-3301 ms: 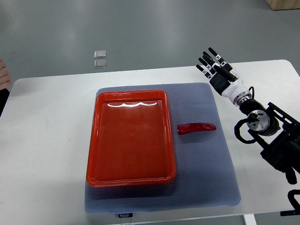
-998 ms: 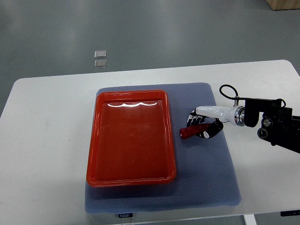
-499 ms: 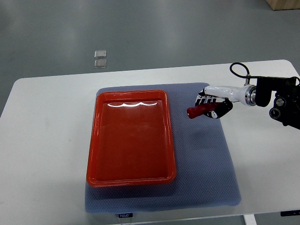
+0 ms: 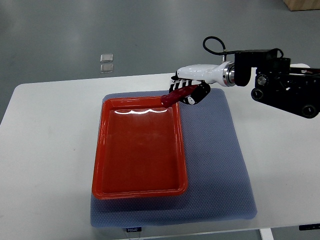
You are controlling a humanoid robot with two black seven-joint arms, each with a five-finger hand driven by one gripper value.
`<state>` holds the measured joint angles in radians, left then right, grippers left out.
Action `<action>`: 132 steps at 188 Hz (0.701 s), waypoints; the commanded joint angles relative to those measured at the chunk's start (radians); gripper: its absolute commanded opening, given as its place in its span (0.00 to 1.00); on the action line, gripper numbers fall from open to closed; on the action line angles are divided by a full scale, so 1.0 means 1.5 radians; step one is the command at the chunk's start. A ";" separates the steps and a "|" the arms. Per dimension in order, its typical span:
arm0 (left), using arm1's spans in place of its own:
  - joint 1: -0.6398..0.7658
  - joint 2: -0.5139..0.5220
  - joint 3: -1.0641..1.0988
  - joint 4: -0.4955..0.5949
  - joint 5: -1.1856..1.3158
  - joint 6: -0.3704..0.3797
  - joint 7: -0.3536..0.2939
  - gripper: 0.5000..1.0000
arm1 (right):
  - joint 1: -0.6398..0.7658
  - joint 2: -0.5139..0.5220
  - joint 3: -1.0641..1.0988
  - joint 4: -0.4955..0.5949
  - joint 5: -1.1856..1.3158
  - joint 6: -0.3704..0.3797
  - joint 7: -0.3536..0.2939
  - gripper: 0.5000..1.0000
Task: Place red pepper on red tray
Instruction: 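Lift the pepper with the right hand and carry it over the tray, then open the right hand to release the pepper into the tray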
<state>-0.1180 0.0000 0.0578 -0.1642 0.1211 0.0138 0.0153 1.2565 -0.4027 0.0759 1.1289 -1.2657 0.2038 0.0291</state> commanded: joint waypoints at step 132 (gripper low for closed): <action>0.000 0.000 -0.002 -0.001 0.000 0.000 -0.003 1.00 | -0.078 0.268 -0.049 -0.170 -0.004 -0.049 0.005 0.00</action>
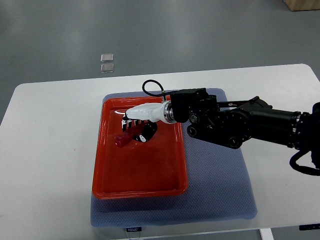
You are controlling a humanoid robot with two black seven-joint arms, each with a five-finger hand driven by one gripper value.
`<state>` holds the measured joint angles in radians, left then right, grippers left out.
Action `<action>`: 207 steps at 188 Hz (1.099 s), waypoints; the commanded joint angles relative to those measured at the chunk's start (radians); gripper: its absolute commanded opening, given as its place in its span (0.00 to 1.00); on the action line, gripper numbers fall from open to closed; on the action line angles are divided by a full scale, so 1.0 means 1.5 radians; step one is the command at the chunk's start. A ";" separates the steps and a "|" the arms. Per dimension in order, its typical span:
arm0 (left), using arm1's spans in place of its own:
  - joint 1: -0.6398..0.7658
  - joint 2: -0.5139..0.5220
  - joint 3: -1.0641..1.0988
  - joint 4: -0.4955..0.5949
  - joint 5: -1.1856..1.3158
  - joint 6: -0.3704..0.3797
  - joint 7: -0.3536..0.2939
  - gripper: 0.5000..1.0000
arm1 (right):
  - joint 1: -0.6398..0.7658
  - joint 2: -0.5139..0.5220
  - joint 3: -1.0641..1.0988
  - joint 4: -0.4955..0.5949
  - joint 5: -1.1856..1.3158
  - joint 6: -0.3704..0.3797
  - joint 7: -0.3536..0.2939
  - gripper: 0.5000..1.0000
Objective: Place red pepper on red tray
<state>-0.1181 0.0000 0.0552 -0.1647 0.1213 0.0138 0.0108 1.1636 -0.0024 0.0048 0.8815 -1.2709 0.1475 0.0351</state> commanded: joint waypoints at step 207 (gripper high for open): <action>0.000 0.000 0.002 0.001 0.000 0.004 -0.001 1.00 | -0.116 -0.086 0.415 -0.001 0.368 -0.030 0.046 0.81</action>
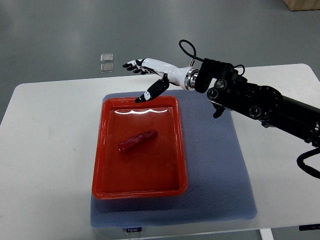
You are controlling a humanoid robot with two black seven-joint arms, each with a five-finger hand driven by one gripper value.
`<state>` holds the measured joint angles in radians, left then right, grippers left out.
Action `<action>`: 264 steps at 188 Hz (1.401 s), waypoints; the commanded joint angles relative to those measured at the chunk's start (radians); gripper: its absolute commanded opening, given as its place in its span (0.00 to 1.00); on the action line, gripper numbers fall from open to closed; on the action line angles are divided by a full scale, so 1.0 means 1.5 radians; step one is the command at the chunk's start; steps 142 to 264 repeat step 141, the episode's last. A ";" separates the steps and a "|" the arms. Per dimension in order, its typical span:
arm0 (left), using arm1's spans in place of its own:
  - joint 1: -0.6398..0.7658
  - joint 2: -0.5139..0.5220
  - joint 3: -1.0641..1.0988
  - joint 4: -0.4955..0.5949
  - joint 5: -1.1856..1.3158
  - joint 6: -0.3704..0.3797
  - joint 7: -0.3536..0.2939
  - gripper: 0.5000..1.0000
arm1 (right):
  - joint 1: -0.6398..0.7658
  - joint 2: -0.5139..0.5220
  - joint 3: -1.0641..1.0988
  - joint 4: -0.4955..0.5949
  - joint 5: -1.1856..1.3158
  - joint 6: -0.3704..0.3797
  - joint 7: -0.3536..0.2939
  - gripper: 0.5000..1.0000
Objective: Place red pepper on red tray
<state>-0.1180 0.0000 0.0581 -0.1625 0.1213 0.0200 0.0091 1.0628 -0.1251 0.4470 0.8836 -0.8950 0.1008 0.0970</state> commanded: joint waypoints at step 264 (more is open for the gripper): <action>0.000 0.000 0.000 -0.002 0.000 0.000 0.000 1.00 | -0.331 0.015 0.398 -0.031 0.577 0.066 0.055 0.81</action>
